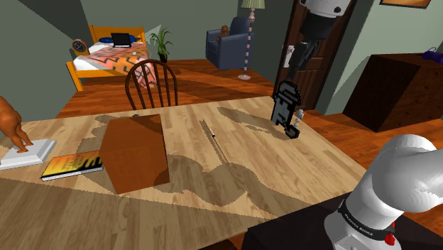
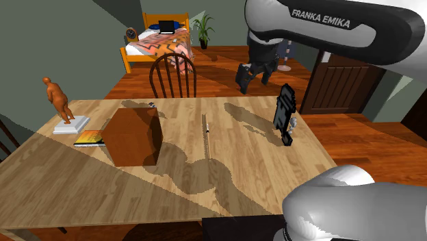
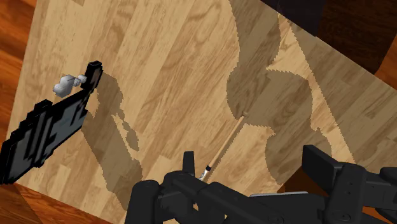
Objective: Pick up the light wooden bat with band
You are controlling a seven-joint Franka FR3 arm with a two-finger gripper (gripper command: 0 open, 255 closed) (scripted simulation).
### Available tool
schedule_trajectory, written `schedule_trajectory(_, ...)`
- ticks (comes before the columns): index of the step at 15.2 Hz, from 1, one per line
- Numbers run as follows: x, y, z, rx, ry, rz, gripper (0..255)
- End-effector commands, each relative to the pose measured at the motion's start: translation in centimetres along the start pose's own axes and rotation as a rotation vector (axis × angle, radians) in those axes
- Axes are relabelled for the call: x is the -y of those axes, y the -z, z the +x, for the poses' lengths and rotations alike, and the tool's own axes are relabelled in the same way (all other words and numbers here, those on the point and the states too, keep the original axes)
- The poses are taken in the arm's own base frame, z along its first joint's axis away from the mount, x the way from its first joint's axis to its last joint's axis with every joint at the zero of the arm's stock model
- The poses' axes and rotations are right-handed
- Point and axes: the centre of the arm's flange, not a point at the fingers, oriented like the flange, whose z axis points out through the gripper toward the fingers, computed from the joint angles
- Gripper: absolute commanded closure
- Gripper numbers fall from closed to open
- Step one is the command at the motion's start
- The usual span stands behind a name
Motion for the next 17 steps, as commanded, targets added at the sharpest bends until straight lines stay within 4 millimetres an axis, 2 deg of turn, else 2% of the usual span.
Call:
schedule_trajectory(1,0.0,0.0,0.0,0.0,0.0,0.0,0)
schedule_trajectory(17,1.1,-17.9,12.0,0.062,-0.201,0.024,0)
